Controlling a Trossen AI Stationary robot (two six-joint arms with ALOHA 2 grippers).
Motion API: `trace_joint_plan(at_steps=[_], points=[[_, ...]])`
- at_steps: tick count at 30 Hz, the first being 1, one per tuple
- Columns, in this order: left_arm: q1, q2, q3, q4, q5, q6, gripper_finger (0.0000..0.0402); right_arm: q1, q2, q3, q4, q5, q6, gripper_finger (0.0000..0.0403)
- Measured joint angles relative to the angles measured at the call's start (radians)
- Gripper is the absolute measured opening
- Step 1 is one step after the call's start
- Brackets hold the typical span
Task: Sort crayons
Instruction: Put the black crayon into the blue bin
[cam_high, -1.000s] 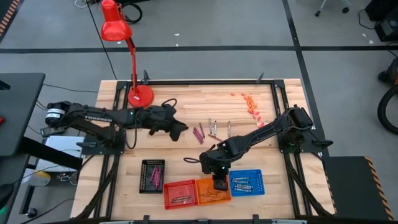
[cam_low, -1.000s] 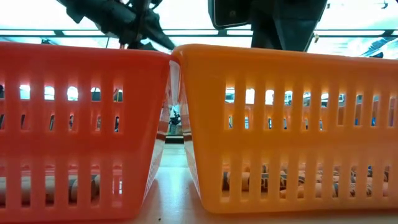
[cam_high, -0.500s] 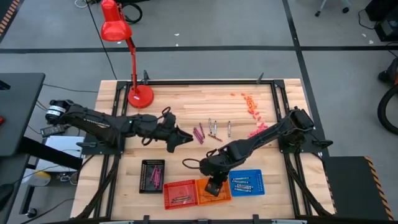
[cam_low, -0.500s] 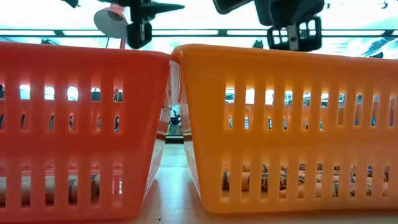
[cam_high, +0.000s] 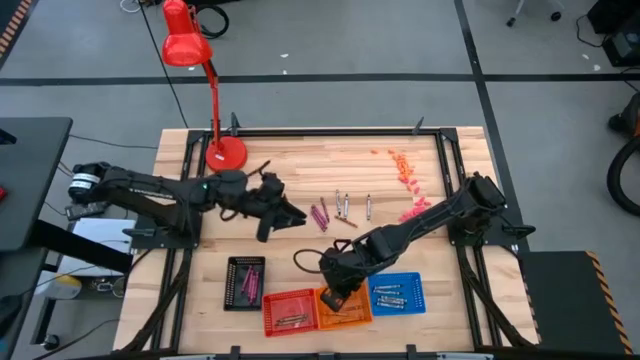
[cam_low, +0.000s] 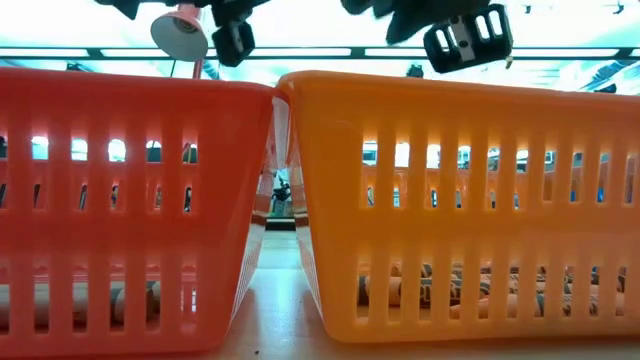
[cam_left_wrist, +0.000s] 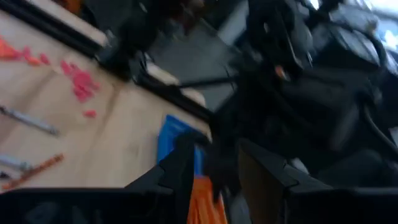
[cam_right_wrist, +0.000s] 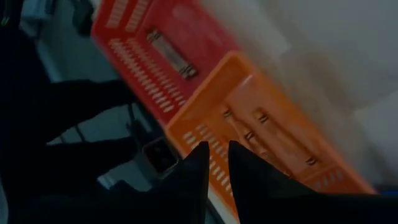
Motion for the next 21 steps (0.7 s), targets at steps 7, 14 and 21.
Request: trace_joint_plan(at_steps=[7,14,21], points=[[0.102,-0.090,-0.001,-0.239,0.122,0.168,0.0130,-0.069,0.000,0.000,-0.011,0.043,0.055,0.0064],[0.127,-0.086,-0.001,-0.358,0.124,0.233,0.0130,-0.129,0.000,0.000,-0.077,0.056,0.038,0.0061],[0.122,-0.066,-0.002,-0.462,0.035,0.306,0.0130,-0.228,0.000,0.000,-0.390,0.174,-0.110,0.0059]])
